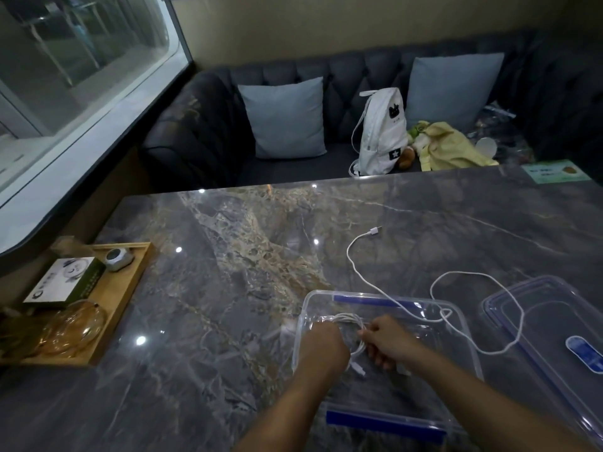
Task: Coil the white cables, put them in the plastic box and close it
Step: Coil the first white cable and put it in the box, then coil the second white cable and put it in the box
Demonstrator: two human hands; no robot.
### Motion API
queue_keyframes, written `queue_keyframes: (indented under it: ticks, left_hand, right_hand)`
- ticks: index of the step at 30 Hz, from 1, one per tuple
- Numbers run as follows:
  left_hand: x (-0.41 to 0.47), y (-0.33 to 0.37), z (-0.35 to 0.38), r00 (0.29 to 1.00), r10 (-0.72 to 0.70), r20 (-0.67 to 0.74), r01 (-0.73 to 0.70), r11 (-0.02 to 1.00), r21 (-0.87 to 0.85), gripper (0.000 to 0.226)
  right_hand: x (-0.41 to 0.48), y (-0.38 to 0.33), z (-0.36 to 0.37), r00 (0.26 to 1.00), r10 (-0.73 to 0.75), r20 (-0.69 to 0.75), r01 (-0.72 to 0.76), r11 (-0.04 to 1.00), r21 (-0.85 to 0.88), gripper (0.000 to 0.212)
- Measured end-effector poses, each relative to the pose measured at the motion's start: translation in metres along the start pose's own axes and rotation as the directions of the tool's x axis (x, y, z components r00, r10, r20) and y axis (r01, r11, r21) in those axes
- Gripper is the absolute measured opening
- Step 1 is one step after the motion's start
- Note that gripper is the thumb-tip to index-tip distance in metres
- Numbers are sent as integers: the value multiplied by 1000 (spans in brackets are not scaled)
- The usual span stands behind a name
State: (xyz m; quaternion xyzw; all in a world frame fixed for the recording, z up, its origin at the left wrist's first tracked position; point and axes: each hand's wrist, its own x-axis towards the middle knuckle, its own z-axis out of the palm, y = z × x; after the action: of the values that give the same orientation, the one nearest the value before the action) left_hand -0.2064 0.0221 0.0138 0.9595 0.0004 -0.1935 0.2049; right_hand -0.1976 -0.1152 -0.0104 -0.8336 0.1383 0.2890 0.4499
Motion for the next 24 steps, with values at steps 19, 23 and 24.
queue_keyframes:
  ticks: [19, 23, 24]
  left_hand:
    - [39, 44, -87, 961, 265, -78, -261, 964, 54, 31]
    - [66, 51, -95, 904, 401, -145, -400, 916, 37, 31]
    - [73, 51, -95, 896, 418, -152, -416, 908, 43, 32]
  right_hand:
    - [-28, -78, -67, 923, -333, 192, 383, 746, -545, 29]
    - [-8, -91, -95, 895, -445, -12, 401, 818, -412, 17]
    - [1, -92, -101, 894, -445, -57, 397, 842, -364, 18]
